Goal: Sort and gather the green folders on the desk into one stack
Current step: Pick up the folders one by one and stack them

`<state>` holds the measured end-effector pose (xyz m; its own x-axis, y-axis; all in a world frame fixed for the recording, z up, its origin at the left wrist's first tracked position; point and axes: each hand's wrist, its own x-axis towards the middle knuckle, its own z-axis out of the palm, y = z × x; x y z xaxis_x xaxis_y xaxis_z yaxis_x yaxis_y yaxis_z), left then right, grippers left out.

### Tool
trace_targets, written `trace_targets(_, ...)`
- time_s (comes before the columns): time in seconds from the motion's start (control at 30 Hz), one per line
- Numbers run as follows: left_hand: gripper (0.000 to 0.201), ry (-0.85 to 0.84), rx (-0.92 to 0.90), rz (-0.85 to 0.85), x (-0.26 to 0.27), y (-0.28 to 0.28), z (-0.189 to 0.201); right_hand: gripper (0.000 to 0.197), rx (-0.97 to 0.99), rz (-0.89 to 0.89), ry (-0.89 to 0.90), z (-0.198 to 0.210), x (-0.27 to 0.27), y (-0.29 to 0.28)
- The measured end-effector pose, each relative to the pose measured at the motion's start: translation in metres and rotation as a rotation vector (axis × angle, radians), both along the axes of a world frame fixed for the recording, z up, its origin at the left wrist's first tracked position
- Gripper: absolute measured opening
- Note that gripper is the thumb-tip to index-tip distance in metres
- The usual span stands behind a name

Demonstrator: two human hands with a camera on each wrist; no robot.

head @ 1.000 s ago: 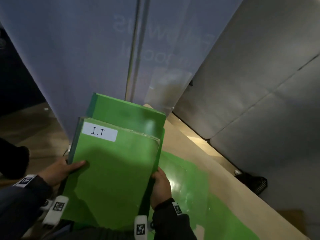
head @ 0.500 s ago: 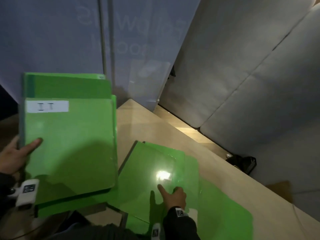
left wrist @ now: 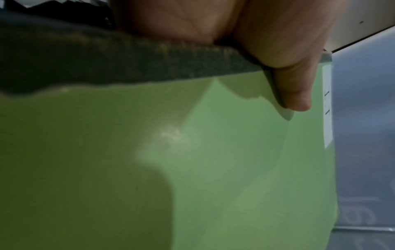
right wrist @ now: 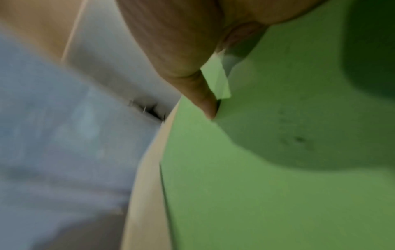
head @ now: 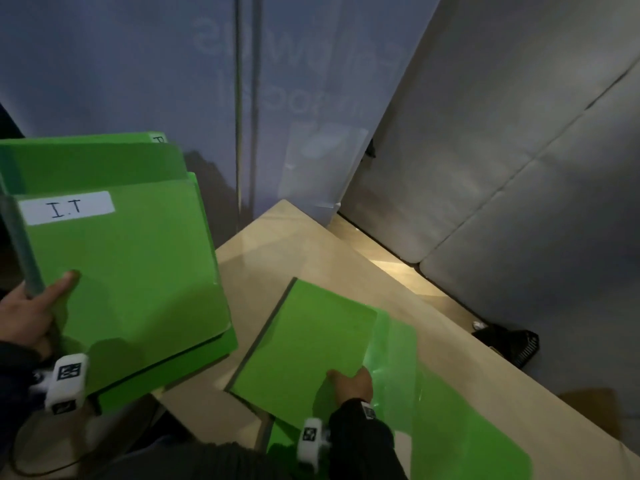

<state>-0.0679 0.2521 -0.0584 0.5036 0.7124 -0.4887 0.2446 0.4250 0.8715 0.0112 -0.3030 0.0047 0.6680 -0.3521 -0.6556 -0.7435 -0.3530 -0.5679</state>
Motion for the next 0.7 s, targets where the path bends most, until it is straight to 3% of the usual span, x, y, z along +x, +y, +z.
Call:
trace_targets(0.07,0.031,-0.081,0.033,-0.08,0.001,-0.058,0.079,0.071,0.129,-0.051,-0.044,0.009,0.002,-0.028)
trace_targets(0.1,0.033,-0.096,0.042,-0.139,0.001,-0.077,0.098,0.072,0.161,-0.069,-0.094,0.011,0.002,-0.046)
trace_targets(0.17,0.054,-0.109,0.068,-0.173,0.005,-0.092,0.098,0.075,0.203,-0.132,-0.221,0.031,-0.002,-0.072)
trace_targets(0.23,0.049,-0.149,0.115,-0.216,0.014,-0.083,0.075,0.077,0.274,-0.157,-0.313,0.049,-0.009,-0.096)
trace_targets(0.27,0.044,-0.106,0.132,-0.254,0.016,-0.103,0.097,0.077,0.322,-0.162,-0.333,0.061,-0.012,-0.106)
trace_targets(0.3,0.043,-0.108,0.149,-0.279,0.023,-0.124,0.114,0.069,0.358,-0.183,-0.356,0.068,-0.017,-0.118)
trace_targets(0.37,0.044,-0.101,0.195,-0.368,0.033,-0.14,0.124,0.029,0.45,-0.278,-0.389,0.08,-0.027,-0.127)
trace_targets(0.43,0.044,-0.108,0.227,-0.441,0.049,-0.157,0.129,0.048,0.6,-0.367,-0.388,0.08,-0.029,-0.136)
trace_targets(0.47,0.042,-0.117,0.219,-0.469,0.056,-0.168,0.132,0.044,0.661,-0.319,-0.382,0.087,-0.033,-0.132)
trace_targets(0.5,0.039,-0.143,0.213,-0.503,0.064,-0.182,0.137,0.03,0.574,-0.195,-0.439,0.095,-0.039,-0.125)
trace_targets(0.53,0.042,-0.18,0.209,-0.551,0.073,-0.195,0.136,0.033,0.562,-0.098,-0.5,0.098,-0.041,-0.119)
trace_targets(0.6,0.039,-0.219,0.15,-0.631,0.088,-0.228,0.142,0.066,0.6,-0.052,-0.544,0.1,-0.041,-0.103)
trace_targets(0.7,0.019,-0.287,0.159,-0.735,0.105,-0.277,0.147,0.053,0.552,-0.086,-0.59,0.1,-0.041,-0.076)
